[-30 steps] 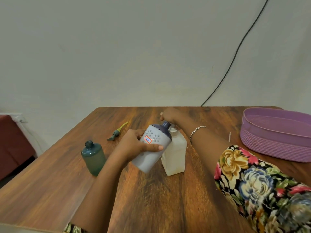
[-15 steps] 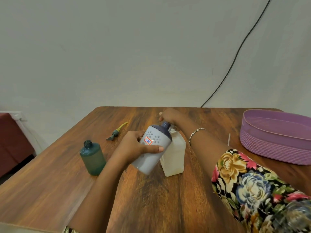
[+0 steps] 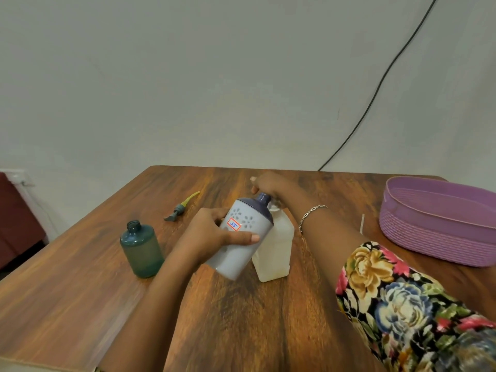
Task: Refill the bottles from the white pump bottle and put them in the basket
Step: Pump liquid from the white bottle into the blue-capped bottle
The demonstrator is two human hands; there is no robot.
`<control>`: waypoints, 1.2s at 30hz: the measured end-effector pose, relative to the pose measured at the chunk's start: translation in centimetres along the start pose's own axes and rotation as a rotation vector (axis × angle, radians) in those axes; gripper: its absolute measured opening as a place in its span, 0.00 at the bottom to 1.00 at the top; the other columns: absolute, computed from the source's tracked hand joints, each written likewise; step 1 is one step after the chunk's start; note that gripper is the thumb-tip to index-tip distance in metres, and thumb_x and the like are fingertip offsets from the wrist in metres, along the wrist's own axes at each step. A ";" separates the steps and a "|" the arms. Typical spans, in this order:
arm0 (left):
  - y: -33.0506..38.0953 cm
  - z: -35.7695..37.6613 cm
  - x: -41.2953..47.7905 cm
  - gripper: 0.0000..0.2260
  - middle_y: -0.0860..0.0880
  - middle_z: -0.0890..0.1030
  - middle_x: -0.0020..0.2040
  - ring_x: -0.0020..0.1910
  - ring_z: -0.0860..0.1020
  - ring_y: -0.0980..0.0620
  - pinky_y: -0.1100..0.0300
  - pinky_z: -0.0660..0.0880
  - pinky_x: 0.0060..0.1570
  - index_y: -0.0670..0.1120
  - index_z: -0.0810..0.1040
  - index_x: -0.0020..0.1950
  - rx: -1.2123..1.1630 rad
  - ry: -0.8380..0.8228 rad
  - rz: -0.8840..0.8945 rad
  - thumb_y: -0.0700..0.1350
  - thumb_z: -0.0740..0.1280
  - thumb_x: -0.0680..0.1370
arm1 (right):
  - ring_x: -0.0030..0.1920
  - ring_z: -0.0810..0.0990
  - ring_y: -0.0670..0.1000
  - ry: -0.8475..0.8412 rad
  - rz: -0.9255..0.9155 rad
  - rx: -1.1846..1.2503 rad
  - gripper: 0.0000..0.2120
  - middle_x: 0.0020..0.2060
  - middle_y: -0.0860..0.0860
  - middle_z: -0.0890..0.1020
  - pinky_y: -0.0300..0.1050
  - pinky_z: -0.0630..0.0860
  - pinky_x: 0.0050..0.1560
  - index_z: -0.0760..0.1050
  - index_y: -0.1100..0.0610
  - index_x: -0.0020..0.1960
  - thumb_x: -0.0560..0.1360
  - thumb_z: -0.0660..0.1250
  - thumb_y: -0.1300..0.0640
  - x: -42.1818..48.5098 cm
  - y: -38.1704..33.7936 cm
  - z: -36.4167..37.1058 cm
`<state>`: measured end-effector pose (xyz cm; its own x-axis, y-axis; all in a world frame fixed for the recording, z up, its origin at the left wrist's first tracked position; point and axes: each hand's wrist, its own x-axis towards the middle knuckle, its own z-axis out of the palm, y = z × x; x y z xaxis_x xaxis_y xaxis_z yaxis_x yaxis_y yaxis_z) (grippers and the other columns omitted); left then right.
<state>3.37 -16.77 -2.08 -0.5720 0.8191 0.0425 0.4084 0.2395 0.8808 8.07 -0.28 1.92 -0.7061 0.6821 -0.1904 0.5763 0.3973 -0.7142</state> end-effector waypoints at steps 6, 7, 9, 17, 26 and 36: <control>-0.3 0.5 -0.2 0.19 0.48 0.84 0.43 0.42 0.82 0.50 0.54 0.79 0.44 0.46 0.81 0.52 -0.010 -0.025 0.004 0.48 0.78 0.64 | 0.36 0.72 0.52 -0.034 0.003 0.062 0.21 0.47 0.58 0.74 0.41 0.69 0.35 0.75 0.63 0.57 0.82 0.53 0.47 -0.8 0.6 -1.0; -0.2 0.4 -0.2 0.18 0.48 0.84 0.43 0.42 0.82 0.50 0.54 0.79 0.44 0.46 0.81 0.52 0.001 -0.029 0.012 0.48 0.77 0.65 | 0.38 0.73 0.53 -0.037 -0.006 0.070 0.23 0.51 0.59 0.76 0.42 0.70 0.36 0.75 0.63 0.58 0.81 0.53 0.44 -0.6 0.3 -1.5; 0.1 0.1 -0.1 0.18 0.47 0.84 0.44 0.43 0.82 0.50 0.52 0.79 0.45 0.45 0.80 0.52 0.026 -0.030 0.019 0.49 0.77 0.65 | 0.44 0.74 0.56 -0.034 -0.018 0.015 0.26 0.57 0.61 0.76 0.46 0.71 0.41 0.74 0.64 0.61 0.81 0.52 0.43 -0.5 -0.3 -2.2; -0.4 -0.4 -0.5 0.18 0.48 0.83 0.43 0.42 0.82 0.50 0.50 0.79 0.45 0.46 0.81 0.51 0.021 -0.018 0.029 0.51 0.77 0.64 | 0.29 0.67 0.48 -0.037 -0.010 0.043 0.23 0.34 0.53 0.70 0.38 0.64 0.27 0.72 0.64 0.64 0.82 0.52 0.48 -2.0 -0.6 -0.8; -0.7 0.0 -0.2 0.28 0.49 0.84 0.42 0.40 0.82 0.53 0.58 0.79 0.40 0.48 0.80 0.49 -0.025 -0.068 0.051 0.59 0.78 0.54 | 0.29 0.65 0.50 -0.109 0.023 -0.290 0.17 0.32 0.56 0.69 0.41 0.66 0.29 0.71 0.68 0.66 0.81 0.54 0.63 -1.5 -0.6 -0.3; -0.3 -0.1 0.0 0.28 0.48 0.83 0.44 0.42 0.82 0.50 0.54 0.79 0.43 0.46 0.81 0.51 -0.025 -0.057 0.073 0.58 0.80 0.56 | 0.33 0.75 0.49 -0.278 0.084 0.098 0.20 0.35 0.53 0.77 0.36 0.73 0.25 0.75 0.62 0.53 0.78 0.61 0.44 -0.4 0.1 -0.9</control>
<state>3.18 -16.88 -2.28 -0.5000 0.8623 0.0808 0.4290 0.1656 0.8880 8.77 0.08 2.47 -0.7513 0.5100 -0.4189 0.6043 0.2766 -0.7472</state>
